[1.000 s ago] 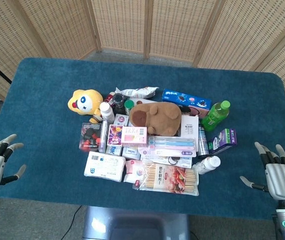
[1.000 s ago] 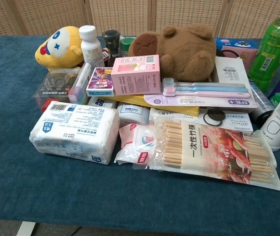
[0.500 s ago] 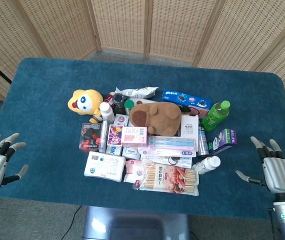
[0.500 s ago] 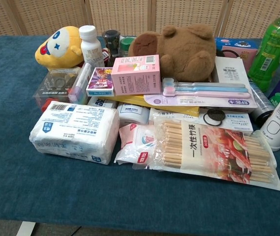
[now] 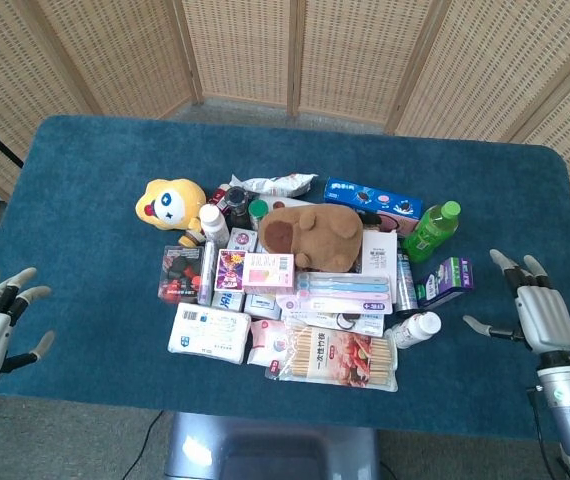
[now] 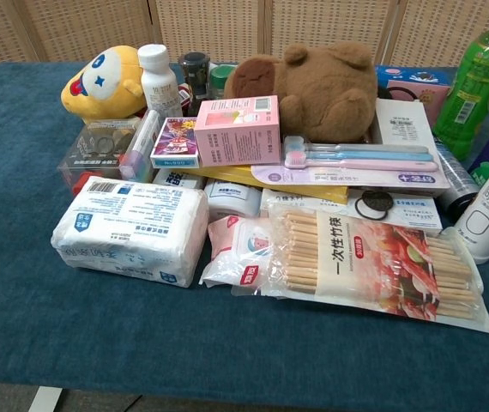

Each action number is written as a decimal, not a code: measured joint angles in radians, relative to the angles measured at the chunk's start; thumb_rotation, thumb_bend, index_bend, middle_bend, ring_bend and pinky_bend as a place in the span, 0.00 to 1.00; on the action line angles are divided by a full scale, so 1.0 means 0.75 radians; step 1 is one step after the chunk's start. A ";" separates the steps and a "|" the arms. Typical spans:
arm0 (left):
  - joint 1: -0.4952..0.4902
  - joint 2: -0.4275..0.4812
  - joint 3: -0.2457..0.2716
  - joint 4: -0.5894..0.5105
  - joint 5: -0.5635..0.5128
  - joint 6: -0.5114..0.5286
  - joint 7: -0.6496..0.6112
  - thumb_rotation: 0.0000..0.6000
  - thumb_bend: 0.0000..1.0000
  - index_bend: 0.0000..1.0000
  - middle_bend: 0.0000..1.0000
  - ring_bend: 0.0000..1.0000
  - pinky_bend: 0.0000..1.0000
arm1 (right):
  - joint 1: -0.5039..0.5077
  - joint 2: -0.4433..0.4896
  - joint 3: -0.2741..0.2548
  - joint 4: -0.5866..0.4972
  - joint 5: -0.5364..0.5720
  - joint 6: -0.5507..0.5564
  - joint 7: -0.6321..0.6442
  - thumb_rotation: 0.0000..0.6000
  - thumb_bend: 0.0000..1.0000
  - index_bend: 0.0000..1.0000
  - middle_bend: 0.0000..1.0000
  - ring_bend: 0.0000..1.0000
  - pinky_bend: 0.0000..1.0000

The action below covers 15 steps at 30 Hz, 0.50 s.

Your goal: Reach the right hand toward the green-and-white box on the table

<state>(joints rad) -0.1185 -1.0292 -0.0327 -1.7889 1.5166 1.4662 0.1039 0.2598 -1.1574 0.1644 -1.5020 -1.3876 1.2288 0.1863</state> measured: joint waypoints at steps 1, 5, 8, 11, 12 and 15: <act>0.002 0.003 0.001 -0.006 0.001 0.003 0.003 0.86 0.37 0.26 0.13 0.19 0.00 | 0.010 -0.004 0.004 0.013 0.003 -0.012 0.011 0.64 0.07 0.02 0.17 0.24 0.00; 0.010 0.006 0.002 -0.019 0.002 0.014 0.019 0.86 0.36 0.26 0.13 0.19 0.00 | 0.046 -0.021 0.017 0.058 0.018 -0.063 0.061 0.64 0.07 0.01 0.17 0.24 0.00; 0.018 0.006 0.007 -0.025 0.004 0.021 0.027 0.86 0.37 0.26 0.13 0.19 0.00 | 0.073 -0.036 0.019 0.082 0.026 -0.106 0.087 0.64 0.07 0.01 0.17 0.24 0.00; 0.028 0.008 0.012 -0.028 0.004 0.031 0.030 0.86 0.37 0.26 0.13 0.19 0.00 | 0.102 -0.054 0.017 0.101 0.029 -0.151 0.104 0.64 0.07 0.01 0.17 0.24 0.00; 0.031 0.009 0.013 -0.028 0.004 0.035 0.030 0.86 0.37 0.26 0.13 0.19 0.00 | 0.116 -0.065 0.016 0.107 0.030 -0.167 0.113 0.64 0.07 0.01 0.17 0.24 0.00; 0.042 0.015 0.014 -0.026 -0.001 0.046 0.025 0.86 0.36 0.26 0.13 0.19 0.00 | 0.141 -0.087 0.016 0.118 0.032 -0.192 0.132 0.64 0.06 0.01 0.17 0.24 0.00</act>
<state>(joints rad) -0.0871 -1.0176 -0.0219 -1.8087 1.5159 1.5009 0.1230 0.3656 -1.2227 0.1765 -1.4136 -1.3638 1.0852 0.2856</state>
